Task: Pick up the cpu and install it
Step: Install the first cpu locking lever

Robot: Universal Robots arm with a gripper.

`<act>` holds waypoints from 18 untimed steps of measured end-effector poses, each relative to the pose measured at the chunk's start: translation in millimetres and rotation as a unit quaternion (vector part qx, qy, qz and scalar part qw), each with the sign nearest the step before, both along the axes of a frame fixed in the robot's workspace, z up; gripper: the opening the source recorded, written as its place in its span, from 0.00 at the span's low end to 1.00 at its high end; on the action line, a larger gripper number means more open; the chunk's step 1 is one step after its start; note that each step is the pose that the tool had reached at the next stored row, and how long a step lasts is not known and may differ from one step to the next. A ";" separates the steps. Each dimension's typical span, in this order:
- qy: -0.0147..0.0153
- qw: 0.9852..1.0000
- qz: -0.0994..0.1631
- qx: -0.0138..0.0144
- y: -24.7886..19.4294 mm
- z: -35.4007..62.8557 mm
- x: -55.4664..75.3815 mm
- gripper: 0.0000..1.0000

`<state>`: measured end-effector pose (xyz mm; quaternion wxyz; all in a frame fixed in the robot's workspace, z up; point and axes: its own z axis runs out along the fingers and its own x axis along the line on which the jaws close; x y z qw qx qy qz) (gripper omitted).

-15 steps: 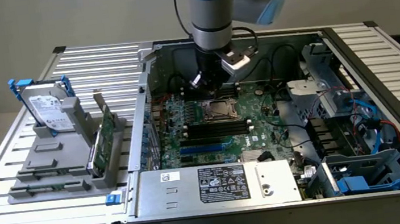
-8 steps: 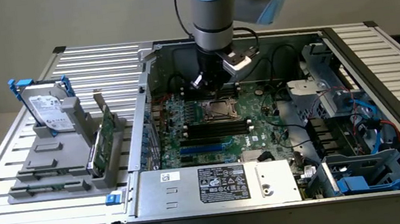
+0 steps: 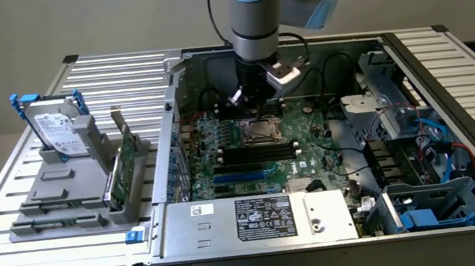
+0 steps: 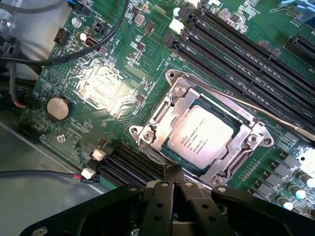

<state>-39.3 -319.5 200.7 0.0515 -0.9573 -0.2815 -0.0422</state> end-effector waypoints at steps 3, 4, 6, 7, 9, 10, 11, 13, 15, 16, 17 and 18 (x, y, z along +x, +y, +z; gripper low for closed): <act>0.000 1.000 0.000 0.000 0.0 -0.4 0.8 0.11; 0.000 1.000 0.000 0.000 0.0 -0.5 1.0 0.11; 0.000 1.000 0.000 0.000 0.0 -0.6 1.3 0.11; 0.000 1.000 0.000 0.000 0.0 -0.7 1.4 0.11; 0.000 1.000 0.000 0.000 0.0 -0.8 1.7 0.11; 0.000 1.000 0.000 0.000 0.0 -0.9 1.8 0.11; 0.000 1.000 0.000 0.000 0.0 -0.9 1.8 0.11; 0.000 1.000 0.000 -0.001 0.0 -1.0 1.9 0.11; 0.000 1.000 0.000 -0.001 0.0 -1.0 2.0 0.11; 0.000 1.000 0.000 -0.001 0.0 -1.0 2.0 0.11; 0.000 1.000 0.000 -0.001 0.0 -1.0 2.1 0.11; 0.000 1.000 0.000 -0.001 0.0 -1.0 2.3 0.11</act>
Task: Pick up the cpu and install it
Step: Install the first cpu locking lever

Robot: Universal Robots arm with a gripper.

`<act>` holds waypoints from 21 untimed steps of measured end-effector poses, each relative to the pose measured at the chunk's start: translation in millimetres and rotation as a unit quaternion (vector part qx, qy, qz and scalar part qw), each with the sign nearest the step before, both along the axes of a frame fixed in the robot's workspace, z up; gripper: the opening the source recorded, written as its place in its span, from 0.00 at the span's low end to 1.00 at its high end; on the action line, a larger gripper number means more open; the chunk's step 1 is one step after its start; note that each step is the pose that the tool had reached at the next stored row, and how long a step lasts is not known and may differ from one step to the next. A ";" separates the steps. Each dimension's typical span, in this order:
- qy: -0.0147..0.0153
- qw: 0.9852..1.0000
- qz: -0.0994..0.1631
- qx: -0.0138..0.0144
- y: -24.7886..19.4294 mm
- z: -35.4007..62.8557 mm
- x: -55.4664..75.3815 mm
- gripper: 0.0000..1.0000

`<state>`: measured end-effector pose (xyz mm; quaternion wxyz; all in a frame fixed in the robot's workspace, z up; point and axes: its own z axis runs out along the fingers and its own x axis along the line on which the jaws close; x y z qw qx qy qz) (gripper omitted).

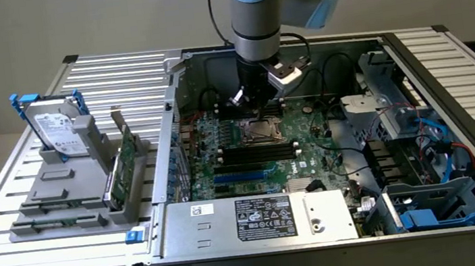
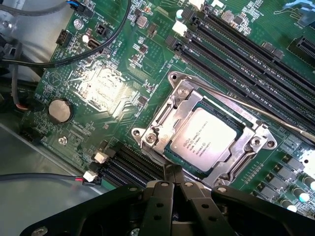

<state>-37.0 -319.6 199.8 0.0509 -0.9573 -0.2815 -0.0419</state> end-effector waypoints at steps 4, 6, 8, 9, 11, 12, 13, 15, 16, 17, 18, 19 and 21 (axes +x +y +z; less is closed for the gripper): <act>0.000 1.000 0.000 0.000 0.1 0.5 0.7 0.11; 0.000 1.000 0.000 0.000 0.1 1.1 0.8 0.11; 0.000 1.000 0.000 0.000 0.1 1.8 0.8 0.11; 0.001 1.000 0.000 0.000 0.1 2.1 0.9 0.11; 0.004 1.000 0.000 0.000 0.0 3.9 0.6 0.11; 0.006 1.000 0.000 0.000 0.1 4.9 0.3 0.11; 0.008 1.000 0.000 0.000 0.0 6.1 -0.1 0.11; 0.012 1.000 0.000 0.000 0.0 8.2 -1.1 0.11; 0.013 1.000 0.000 0.000 0.1 9.5 -1.8 0.11; 0.015 1.000 0.000 0.000 0.2 11.0 -2.4 0.11; 0.017 1.000 0.000 0.000 0.5 12.6 -2.8 0.11; 0.018 1.000 0.000 0.000 1.1 14.3 -3.1 0.11; 0.021 1.000 0.000 0.000 2.8 17.4 -3.5 0.11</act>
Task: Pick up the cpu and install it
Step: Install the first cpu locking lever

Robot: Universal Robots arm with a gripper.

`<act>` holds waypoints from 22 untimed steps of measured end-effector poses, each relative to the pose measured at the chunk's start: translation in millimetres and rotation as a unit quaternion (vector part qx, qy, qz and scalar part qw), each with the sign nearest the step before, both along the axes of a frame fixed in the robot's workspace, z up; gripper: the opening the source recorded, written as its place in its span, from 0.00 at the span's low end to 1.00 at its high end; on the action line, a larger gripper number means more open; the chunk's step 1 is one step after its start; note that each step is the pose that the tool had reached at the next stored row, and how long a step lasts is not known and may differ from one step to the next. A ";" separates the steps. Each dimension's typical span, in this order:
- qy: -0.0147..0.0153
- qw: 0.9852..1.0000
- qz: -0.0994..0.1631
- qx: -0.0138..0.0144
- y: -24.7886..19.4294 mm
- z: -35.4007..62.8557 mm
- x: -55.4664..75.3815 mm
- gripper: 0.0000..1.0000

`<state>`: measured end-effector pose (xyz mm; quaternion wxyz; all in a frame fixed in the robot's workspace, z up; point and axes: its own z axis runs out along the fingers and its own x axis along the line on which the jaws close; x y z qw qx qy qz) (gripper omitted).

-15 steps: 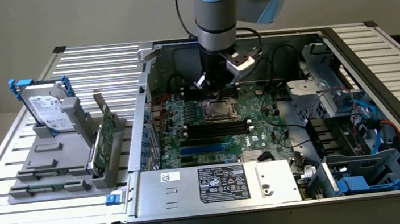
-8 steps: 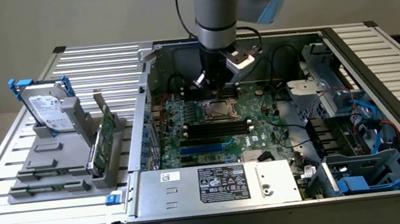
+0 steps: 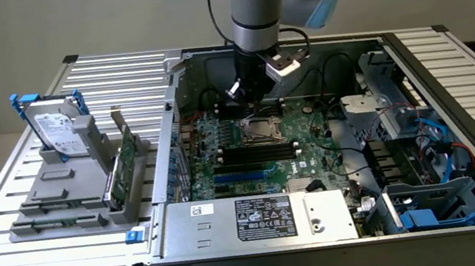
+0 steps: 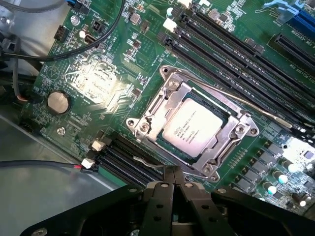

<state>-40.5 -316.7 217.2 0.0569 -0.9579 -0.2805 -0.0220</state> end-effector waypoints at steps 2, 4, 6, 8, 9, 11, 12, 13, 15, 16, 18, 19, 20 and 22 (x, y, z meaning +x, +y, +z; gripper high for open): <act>0.001 1.000 0.000 0.000 0.5 2.0 -0.2 0.11; 0.001 1.000 0.000 0.000 0.6 2.5 -0.6 0.11; 0.001 1.000 0.001 0.000 1.6 2.7 -0.9 0.11; 0.001 1.000 0.001 0.000 4.1 2.7 -1.3 0.11; 0.001 1.000 0.001 0.000 5.1 2.7 -1.5 0.11; 0.001 1.000 0.001 0.000 5.4 2.6 -2.8 0.11; 0.001 1.000 0.002 0.000 5.4 2.7 -3.8 0.11; 0.001 1.000 0.002 0.000 5.5 2.7 -4.8 0.11; 0.001 1.000 0.003 0.000 5.5 2.7 -6.1 0.11; 0.001 1.000 0.004 0.000 5.4 2.7 -6.2 0.11; 0.001 1.000 0.005 0.000 5.4 2.7 -6.4 0.11; 0.001 1.000 0.005 0.000 5.4 2.7 -6.5 0.11; 0.001 1.000 0.006 0.000 5.2 2.8 -6.5 0.11; 0.001 1.000 0.006 0.000 4.6 3.2 -6.5 0.11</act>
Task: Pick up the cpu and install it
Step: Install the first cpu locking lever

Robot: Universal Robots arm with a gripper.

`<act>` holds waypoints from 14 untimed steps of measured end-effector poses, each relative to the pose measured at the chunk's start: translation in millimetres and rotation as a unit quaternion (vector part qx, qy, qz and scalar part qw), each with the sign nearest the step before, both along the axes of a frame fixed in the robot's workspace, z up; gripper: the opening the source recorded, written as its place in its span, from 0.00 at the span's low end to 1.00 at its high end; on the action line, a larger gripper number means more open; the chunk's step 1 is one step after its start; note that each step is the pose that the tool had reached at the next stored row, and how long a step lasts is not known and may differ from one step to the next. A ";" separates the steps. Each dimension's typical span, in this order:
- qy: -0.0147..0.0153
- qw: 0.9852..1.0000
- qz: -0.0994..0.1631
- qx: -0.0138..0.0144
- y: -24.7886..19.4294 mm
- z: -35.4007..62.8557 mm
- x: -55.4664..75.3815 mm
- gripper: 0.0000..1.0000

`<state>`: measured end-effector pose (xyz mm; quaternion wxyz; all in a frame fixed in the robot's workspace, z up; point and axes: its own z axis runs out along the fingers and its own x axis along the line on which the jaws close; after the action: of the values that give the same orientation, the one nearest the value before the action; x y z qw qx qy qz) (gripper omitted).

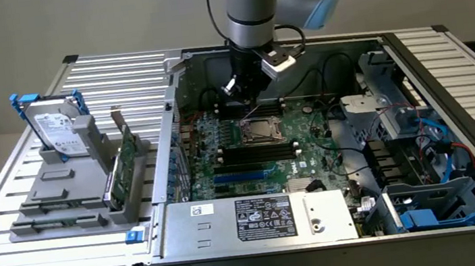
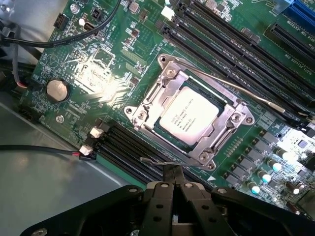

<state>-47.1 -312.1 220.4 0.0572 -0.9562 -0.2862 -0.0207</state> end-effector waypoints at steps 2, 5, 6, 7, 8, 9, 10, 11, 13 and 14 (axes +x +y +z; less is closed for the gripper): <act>0.000 1.000 0.001 0.000 -0.9 0.4 0.2 0.11; 0.000 1.000 0.002 0.000 -1.8 0.4 2.6 0.11; 0.000 1.000 0.003 0.000 -2.0 0.4 3.7 0.11; 0.000 1.000 0.004 0.000 -2.2 0.5 4.7 0.11; 0.000 1.000 0.005 0.000 -2.3 0.5 5.5 0.11; 0.000 1.000 0.005 0.000 -2.3 0.5 6.1 0.11; 0.000 1.000 0.006 0.000 -2.4 0.5 6.7 0.11; 0.000 1.000 0.007 0.000 -2.5 0.5 7.2 0.11; 0.000 1.000 0.008 0.000 -2.7 0.4 8.2 0.11; 0.000 1.000 0.009 0.000 -2.9 0.4 8.8 0.11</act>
<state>-38.2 -315.0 220.8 0.0575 -0.9535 -0.2950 -0.0200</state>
